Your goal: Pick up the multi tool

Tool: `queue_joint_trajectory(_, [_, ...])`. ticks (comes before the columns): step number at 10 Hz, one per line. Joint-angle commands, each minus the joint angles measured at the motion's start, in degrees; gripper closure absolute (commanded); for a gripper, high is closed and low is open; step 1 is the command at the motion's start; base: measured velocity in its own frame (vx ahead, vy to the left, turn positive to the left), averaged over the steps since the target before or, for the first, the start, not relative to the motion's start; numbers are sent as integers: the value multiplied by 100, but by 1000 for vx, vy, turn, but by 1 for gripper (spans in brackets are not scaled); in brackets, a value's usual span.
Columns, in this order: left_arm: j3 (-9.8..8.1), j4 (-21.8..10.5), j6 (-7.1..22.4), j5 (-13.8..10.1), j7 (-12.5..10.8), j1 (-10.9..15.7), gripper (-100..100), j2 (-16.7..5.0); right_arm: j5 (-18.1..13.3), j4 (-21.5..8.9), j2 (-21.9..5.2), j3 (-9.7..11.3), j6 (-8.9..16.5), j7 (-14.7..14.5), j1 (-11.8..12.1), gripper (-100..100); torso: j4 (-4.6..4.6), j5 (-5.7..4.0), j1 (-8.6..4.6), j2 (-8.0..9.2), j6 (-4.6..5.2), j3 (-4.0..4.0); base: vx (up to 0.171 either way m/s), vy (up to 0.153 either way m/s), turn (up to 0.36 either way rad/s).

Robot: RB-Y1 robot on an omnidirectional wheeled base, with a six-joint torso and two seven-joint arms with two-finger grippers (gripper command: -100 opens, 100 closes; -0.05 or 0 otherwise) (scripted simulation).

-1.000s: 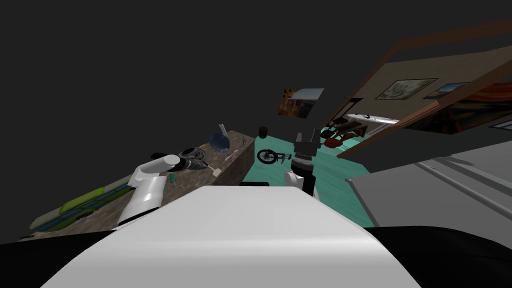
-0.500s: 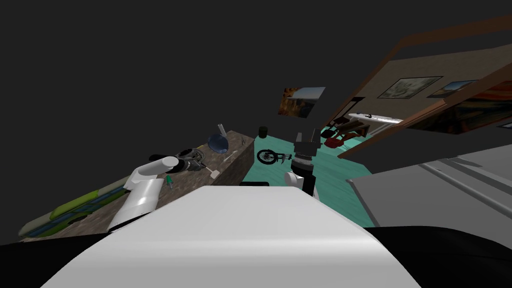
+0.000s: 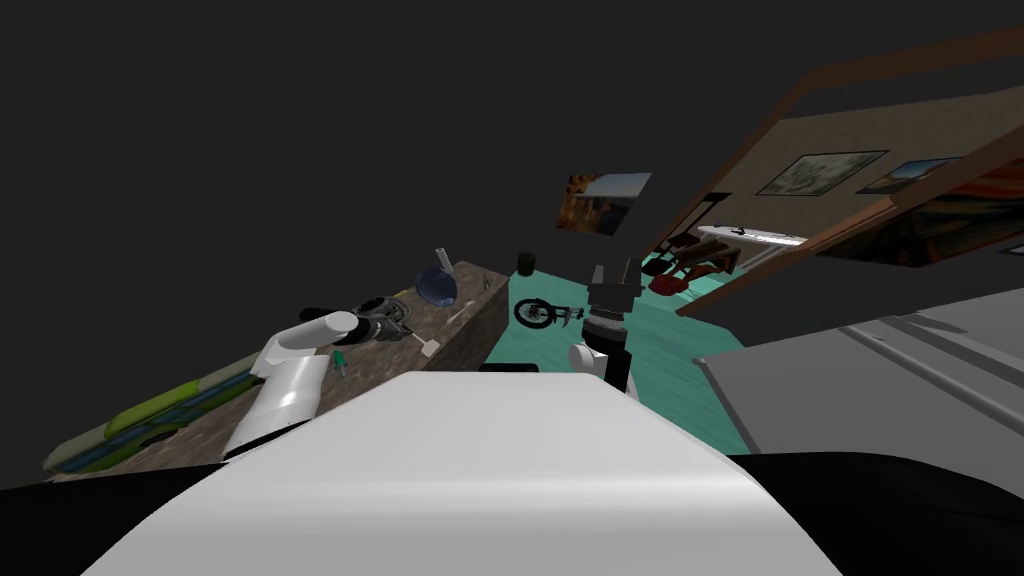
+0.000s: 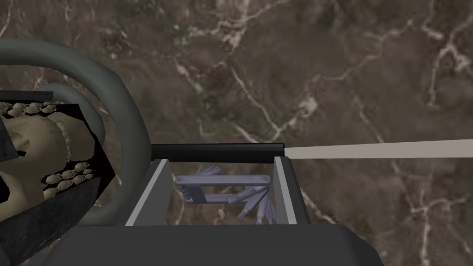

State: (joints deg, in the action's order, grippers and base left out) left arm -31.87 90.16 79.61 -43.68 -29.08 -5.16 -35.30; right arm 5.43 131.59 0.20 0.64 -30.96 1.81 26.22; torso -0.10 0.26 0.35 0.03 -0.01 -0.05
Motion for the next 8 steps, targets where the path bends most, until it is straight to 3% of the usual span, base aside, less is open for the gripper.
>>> queue_joint_trajectory(1, [-80,25,165,171,24,151,100,115,0,0,0,0,0,0,0,0,0,0,0,0,0,0,-66,42,-18])
queue_joint_trajectory(6, [-327,143,660,697,66,625,100,472,0,0,0,0,0,0,0,0,1,3,6,11,-3,6,-53,34,-6])
queue_joint_trajectory(7, [-303,115,585,633,75,574,100,425,0,0,0,0,0,0,0,0,1,3,1,9,-3,5,-18,8,-4])
queue_joint_trajectory(8, [-307,119,608,643,72,583,0,432,0,0,0,0,0,0,0,0,-1,2,-2,2,-4,1,0,0,0])
